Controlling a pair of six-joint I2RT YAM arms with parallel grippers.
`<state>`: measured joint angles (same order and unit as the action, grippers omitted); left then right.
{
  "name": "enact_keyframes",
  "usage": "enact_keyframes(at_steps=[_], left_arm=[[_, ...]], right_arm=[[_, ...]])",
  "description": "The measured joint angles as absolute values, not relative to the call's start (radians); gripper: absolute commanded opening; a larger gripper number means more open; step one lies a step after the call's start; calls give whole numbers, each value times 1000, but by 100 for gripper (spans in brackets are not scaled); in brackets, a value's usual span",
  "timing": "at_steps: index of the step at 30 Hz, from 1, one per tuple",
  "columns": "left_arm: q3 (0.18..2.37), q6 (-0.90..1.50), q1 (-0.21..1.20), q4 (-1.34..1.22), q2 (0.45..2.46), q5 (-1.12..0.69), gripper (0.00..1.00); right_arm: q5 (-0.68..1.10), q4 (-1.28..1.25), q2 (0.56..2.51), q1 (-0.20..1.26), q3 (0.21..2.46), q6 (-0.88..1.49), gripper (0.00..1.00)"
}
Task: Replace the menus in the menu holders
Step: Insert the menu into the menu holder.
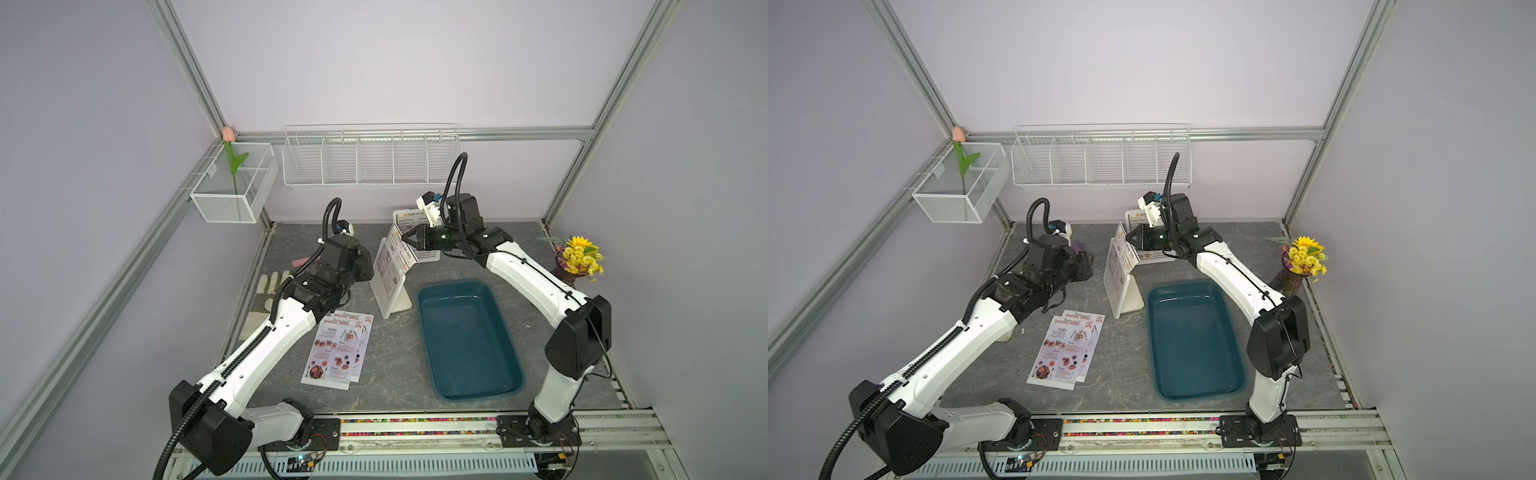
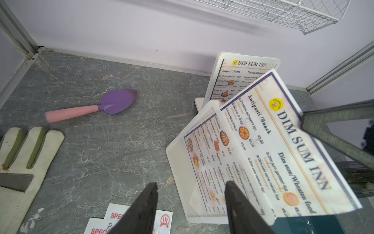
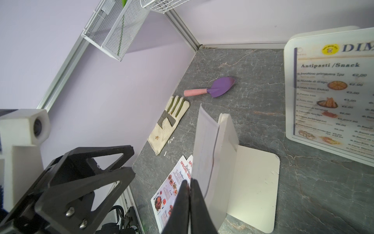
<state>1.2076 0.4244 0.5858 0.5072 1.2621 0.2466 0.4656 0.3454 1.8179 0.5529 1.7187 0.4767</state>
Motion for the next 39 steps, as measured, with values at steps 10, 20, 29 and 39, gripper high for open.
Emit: enact_keyframes(at_steps=[10,20,29,39], left_arm=[[1208,424,586,507,1262,247,56],[1207,424,586,507,1261,250,56],[1206,424,586,507,1257,258,56],[1205,424,586,507,1254,262,56]], right_arm=[[449,370,1835,562,1719,470,7],[440,371,1863,578,1731,470,7],[434,382,1864,566,1750,455,6],[435,395,1868,555,1758,440,7]])
